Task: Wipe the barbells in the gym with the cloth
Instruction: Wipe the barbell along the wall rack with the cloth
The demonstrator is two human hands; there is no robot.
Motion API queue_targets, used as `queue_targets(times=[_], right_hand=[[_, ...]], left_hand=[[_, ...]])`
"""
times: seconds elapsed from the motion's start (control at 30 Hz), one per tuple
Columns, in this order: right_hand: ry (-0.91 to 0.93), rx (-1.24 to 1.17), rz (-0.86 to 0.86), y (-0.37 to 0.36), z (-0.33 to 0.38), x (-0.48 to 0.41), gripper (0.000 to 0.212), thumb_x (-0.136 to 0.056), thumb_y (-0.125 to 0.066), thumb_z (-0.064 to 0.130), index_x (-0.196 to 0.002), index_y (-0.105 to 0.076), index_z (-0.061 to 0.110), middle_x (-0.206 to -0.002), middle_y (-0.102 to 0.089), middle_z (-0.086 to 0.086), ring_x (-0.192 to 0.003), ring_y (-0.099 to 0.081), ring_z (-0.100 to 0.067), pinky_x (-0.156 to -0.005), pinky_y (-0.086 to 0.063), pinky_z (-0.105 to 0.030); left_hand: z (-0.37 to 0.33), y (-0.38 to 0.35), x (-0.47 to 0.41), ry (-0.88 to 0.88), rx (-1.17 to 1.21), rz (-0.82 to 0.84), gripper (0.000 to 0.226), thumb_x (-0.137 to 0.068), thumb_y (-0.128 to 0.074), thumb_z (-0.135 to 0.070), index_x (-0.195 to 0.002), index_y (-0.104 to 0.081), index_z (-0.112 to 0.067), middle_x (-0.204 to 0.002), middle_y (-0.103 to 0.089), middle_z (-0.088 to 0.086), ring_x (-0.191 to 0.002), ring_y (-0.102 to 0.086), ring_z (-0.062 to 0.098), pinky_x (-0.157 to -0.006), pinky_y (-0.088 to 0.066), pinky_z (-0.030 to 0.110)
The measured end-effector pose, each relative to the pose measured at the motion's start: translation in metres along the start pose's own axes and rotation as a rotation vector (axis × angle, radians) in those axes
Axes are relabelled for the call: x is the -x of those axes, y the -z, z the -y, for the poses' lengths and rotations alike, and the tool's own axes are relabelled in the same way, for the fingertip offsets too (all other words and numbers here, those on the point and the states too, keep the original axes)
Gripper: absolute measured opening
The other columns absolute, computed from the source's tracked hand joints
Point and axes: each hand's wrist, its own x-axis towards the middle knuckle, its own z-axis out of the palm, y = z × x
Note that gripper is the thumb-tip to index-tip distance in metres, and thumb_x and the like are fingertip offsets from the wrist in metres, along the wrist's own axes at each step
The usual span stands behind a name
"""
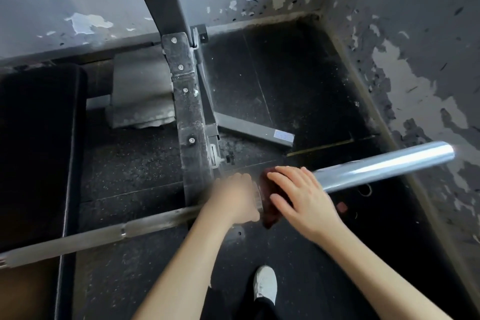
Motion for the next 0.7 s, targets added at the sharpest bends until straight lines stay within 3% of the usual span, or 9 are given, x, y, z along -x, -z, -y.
queue_targets(times=[0.1,0.2,0.27,0.4,0.47,0.57,0.6,0.63,0.7], right_hand=[[-0.166,0.047,-0.046,0.012,-0.035,-0.017,0.046,-0.088,-0.031,0.037,-0.105,-0.070,0.019,-0.104,-0.069,0.002,-0.102,-0.060,-0.023,-0.100,-0.035,-0.040],[-0.436,0.080,-0.135,0.005,-0.026,-0.028,0.052,-0.084,-0.026,0.037,-0.094,-0.071,0.015,-0.096,-0.067,-0.004,-0.093,-0.056,-0.028,-0.098,-0.037,-0.044],[-0.364,0.066,-0.133,-0.009,0.004,-0.016,0.042,-0.086,-0.035,0.039,-0.097,-0.068,0.014,-0.100,-0.064,-0.004,-0.095,-0.054,-0.028,-0.100,-0.036,-0.045],[0.011,0.000,-0.045,-0.005,0.007,0.006,0.039,-0.089,-0.044,0.032,-0.119,-0.063,0.015,-0.121,-0.060,-0.002,-0.114,-0.053,-0.025,-0.106,-0.036,-0.039],[-0.052,0.046,-0.080,0.002,-0.019,0.002,0.039,-0.087,-0.041,0.028,-0.113,-0.066,0.013,-0.116,-0.062,-0.005,-0.109,-0.056,-0.028,-0.099,-0.038,-0.037],[-0.443,0.100,-0.207,0.002,-0.033,-0.008,0.038,-0.087,-0.038,0.027,-0.100,-0.070,0.010,-0.111,-0.059,-0.013,-0.105,-0.052,-0.033,-0.096,-0.036,-0.043],[-0.490,0.084,-0.225,-0.001,-0.021,-0.010,0.037,-0.088,-0.038,0.028,-0.098,-0.069,0.009,-0.107,-0.058,-0.013,-0.101,-0.052,-0.034,-0.094,-0.037,-0.044],[-0.459,0.056,-0.225,-0.005,-0.007,-0.008,0.036,-0.089,-0.039,0.029,-0.097,-0.067,0.009,-0.103,-0.058,-0.011,-0.097,-0.052,-0.034,-0.092,-0.038,-0.045],[-0.213,0.018,-0.162,-0.013,0.013,0.006,0.033,-0.090,-0.042,0.030,-0.106,-0.064,0.011,-0.109,-0.060,-0.007,-0.104,-0.053,-0.029,-0.100,-0.040,-0.044]], left_hand=[[-0.001,0.012,-0.008,-0.003,-0.018,0.033,0.076,-0.065,-0.084,-0.038,-0.124,-0.043,-0.012,-0.124,-0.047,0.003,-0.118,-0.044,0.024,-0.105,-0.032,0.041],[-0.005,0.004,-0.012,-0.003,-0.039,0.063,0.091,-0.062,-0.086,-0.039,-0.135,-0.039,-0.013,-0.132,-0.041,0.003,-0.125,-0.039,0.023,-0.107,-0.032,0.042],[-0.007,-0.007,-0.011,0.002,-0.077,-0.003,0.088,-0.062,-0.085,-0.038,-0.133,-0.039,-0.014,-0.130,-0.046,0.003,-0.125,-0.042,0.024,-0.106,-0.032,0.041],[-0.010,-0.032,0.000,0.000,-0.127,-0.251,0.075,-0.065,-0.082,-0.037,-0.124,-0.040,-0.018,-0.124,-0.051,-0.002,-0.122,-0.047,0.020,-0.109,-0.029,0.037],[-0.012,-0.042,0.005,-0.001,-0.128,-0.339,0.074,-0.070,-0.079,-0.031,-0.130,-0.037,-0.018,-0.129,-0.048,-0.002,-0.126,-0.043,0.019,-0.114,-0.022,0.037],[-0.013,-0.052,0.010,-0.004,-0.100,-0.420,0.076,-0.074,-0.078,-0.025,-0.136,-0.036,-0.016,-0.132,-0.047,-0.002,-0.129,-0.042,0.020,-0.117,-0.019,0.039],[-0.013,-0.054,0.010,-0.009,-0.096,-0.445,0.077,-0.071,-0.080,-0.025,-0.136,-0.039,-0.015,-0.131,-0.048,-0.001,-0.128,-0.044,0.021,-0.116,-0.020,0.040],[-0.013,-0.055,0.011,-0.014,-0.090,-0.459,0.080,-0.069,-0.081,-0.027,-0.136,-0.041,-0.014,-0.130,-0.050,0.000,-0.128,-0.046,0.022,-0.115,-0.022,0.042],[-0.012,-0.054,0.012,-0.025,-0.080,-0.430,0.086,-0.072,-0.076,-0.041,-0.141,-0.035,-0.012,-0.137,-0.044,-0.001,-0.133,-0.039,0.022,-0.117,-0.017,0.044]])
